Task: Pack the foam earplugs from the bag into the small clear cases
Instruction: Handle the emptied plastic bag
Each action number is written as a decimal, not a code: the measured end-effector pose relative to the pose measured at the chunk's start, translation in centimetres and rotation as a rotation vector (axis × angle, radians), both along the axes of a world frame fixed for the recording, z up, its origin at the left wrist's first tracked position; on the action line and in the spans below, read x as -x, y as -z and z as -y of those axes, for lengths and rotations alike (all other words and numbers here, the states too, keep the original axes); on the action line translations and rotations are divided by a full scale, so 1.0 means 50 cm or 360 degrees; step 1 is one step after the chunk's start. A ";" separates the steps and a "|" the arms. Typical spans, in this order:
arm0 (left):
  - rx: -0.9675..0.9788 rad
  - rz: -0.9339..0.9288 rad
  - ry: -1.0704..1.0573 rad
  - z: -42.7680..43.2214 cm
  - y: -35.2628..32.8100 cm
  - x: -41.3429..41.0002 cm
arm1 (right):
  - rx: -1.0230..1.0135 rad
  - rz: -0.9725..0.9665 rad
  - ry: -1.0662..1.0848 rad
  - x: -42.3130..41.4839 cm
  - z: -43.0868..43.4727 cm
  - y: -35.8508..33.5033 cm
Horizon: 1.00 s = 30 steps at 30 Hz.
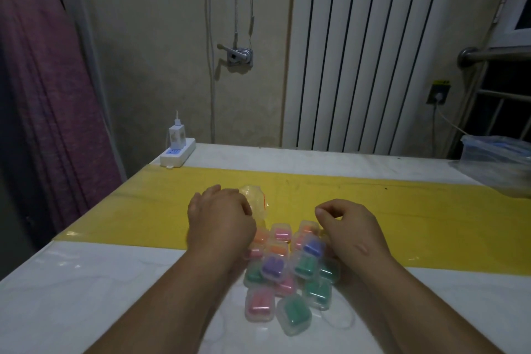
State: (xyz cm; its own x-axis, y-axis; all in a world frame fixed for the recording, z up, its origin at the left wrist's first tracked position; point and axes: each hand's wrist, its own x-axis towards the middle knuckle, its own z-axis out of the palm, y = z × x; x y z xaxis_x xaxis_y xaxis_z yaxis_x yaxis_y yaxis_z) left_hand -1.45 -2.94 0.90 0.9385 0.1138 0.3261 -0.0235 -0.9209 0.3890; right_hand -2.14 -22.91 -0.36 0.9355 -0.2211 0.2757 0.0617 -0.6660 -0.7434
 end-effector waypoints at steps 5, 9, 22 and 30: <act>-0.0002 0.0120 -0.0002 -0.002 0.013 -0.004 | -0.0097 0.0086 -0.0081 0.012 -0.009 -0.008; 0.0320 0.0457 0.0007 -0.001 0.014 -0.010 | -0.0230 0.0213 -0.0120 0.023 -0.019 -0.016; 0.2363 -0.0111 0.0590 0.030 -0.041 0.030 | -0.0333 0.0297 -0.0728 0.055 -0.054 -0.030; 0.2548 -0.0246 0.0762 0.030 -0.041 0.032 | -0.0583 0.0367 -0.0711 0.054 -0.057 -0.032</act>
State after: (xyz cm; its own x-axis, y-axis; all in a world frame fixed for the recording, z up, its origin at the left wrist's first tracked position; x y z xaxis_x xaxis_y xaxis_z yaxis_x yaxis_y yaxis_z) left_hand -3.05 -4.46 2.96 0.9944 -0.0687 0.0801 -0.0400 0.4566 0.8888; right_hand -4.84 -20.05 1.25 0.8848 0.0594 0.4623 0.4620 -0.2429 -0.8530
